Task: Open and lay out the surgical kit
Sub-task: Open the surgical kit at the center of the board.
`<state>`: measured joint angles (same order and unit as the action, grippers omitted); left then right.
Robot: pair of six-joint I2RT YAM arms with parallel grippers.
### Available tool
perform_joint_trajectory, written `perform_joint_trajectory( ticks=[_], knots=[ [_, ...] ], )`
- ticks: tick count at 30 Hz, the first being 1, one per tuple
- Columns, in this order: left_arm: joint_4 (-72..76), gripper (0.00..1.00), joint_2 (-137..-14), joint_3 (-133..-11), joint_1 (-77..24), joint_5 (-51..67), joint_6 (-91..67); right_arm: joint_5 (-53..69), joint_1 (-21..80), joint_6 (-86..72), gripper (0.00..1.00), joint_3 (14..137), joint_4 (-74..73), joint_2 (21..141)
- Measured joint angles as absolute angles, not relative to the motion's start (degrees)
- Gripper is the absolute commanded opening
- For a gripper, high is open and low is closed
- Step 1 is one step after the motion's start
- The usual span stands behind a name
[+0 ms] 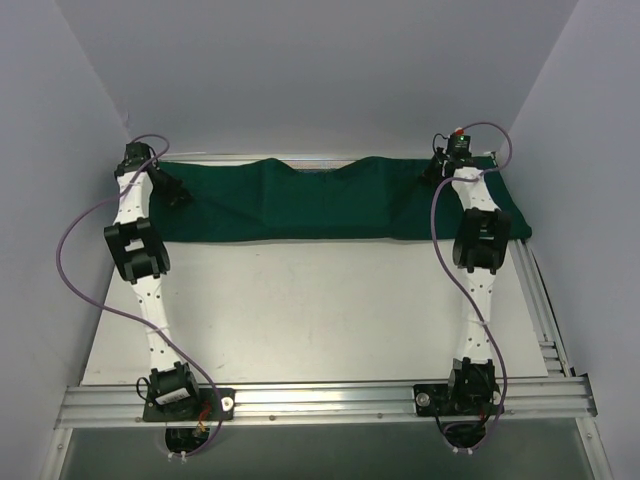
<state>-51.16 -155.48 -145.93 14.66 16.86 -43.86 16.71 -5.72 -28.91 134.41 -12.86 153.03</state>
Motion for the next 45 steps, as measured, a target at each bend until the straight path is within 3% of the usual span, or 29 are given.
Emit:
perform_joint_trajectory(
  ticks=[5,12,17,18,26,40,45],
  knots=[
    [-50.72,0.11,-153.42,-142.61,14.72,15.75,-43.24,17.91,-5.93,-28.95,0.19,134.41,-12.62,153.03],
    [-48.18,0.15,-148.14,-133.47,14.55,13.78,-42.35,19.86,-5.91,-29.23,0.45,131.94,-10.57,151.3],
    [-45.25,0.22,-144.42,-126.96,13.87,12.64,-41.47,19.55,-5.91,-31.38,0.53,123.68,-7.86,146.26],
    [-44.8,0.23,-143.98,-126.19,13.78,12.64,-41.47,19.66,-5.89,-31.88,0.58,123.0,-7.31,145.91],
    [-44.05,0.24,-143.52,-125.56,13.47,12.6,-41.36,20.23,-4.03,-36.73,0.84,126.28,-5.61,147.02],
    [-40.93,0.25,-140.92,-120.53,12.29,12.4,-41.43,19.77,2.52,-45.89,0.76,132.57,0.73,152.83],
    [-42.06,0.14,-140.92,-120.64,11.66,12.21,-41.91,20.36,2.17,-47.9,0.7,129.29,4.69,152.35]
  ],
)
